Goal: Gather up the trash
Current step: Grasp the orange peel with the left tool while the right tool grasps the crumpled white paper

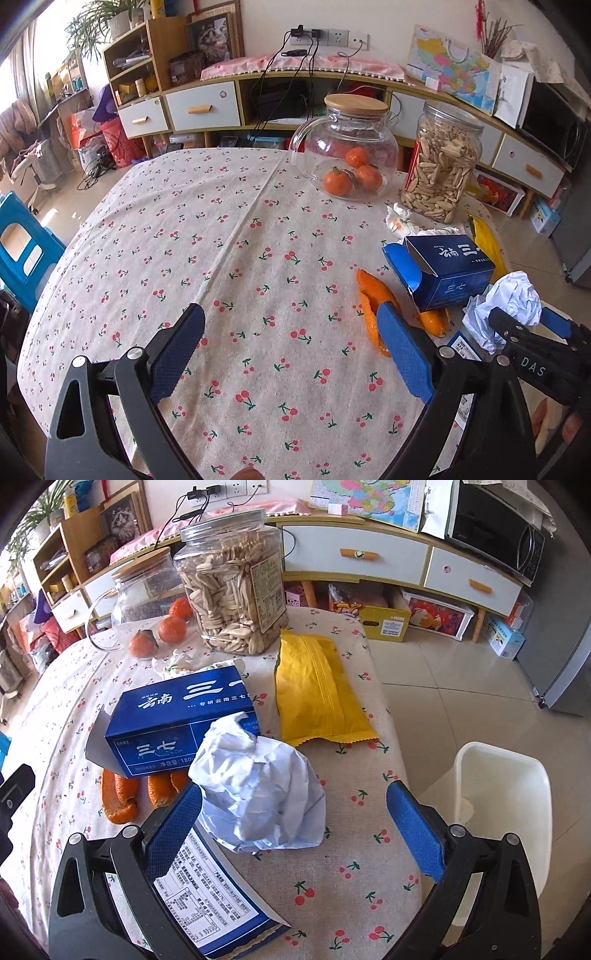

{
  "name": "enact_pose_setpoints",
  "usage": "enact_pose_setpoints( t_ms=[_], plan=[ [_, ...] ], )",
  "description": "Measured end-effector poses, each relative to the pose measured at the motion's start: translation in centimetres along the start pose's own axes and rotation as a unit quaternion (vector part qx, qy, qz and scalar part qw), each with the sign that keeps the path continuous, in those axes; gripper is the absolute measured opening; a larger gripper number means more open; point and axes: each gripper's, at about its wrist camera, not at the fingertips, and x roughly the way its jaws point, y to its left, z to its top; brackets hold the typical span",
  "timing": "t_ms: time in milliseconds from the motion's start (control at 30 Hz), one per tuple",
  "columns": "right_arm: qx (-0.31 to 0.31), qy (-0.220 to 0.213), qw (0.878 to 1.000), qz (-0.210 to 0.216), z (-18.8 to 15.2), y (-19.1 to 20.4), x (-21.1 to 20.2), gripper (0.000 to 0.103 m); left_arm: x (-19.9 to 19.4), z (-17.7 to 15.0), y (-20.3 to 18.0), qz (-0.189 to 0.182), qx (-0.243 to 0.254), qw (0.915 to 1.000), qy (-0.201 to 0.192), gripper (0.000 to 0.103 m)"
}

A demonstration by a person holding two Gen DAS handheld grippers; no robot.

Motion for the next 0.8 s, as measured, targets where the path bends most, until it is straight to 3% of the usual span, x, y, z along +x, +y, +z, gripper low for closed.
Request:
enact_pose_setpoints(
  t_ms=[100,167,233,267,533,800],
  plan=[
    [-0.014,-0.014,1.000,0.002,-0.1,0.7,-0.1,0.087,0.8,0.0,0.2,-0.007,-0.006,0.9998,0.016,0.091],
    [-0.027,-0.012,0.999,0.023,0.0,1.2,-0.4,0.049,1.6,0.0,0.5,-0.017,-0.018,0.9991,0.035,0.091],
    [-0.024,-0.014,0.999,0.029,0.2,1.2,-1.2,0.027,2.5,-0.1,0.7,-0.025,-0.027,0.9978,0.055,0.091],
    [-0.021,-0.015,0.999,0.032,0.3,1.1,-1.5,0.022,3.0,-0.2,0.7,-0.027,-0.030,0.9972,0.063,0.091],
    [0.037,-0.049,0.996,0.068,1.1,-1.8,-4.2,0.021,5.4,-0.4,-1.9,-0.055,-0.011,0.9943,0.091,0.091],
    [0.030,-0.054,0.996,0.070,1.0,-1.8,-4.6,0.021,7.7,-0.4,-4.2,-0.083,0.008,0.9916,0.099,0.090]
  ],
)
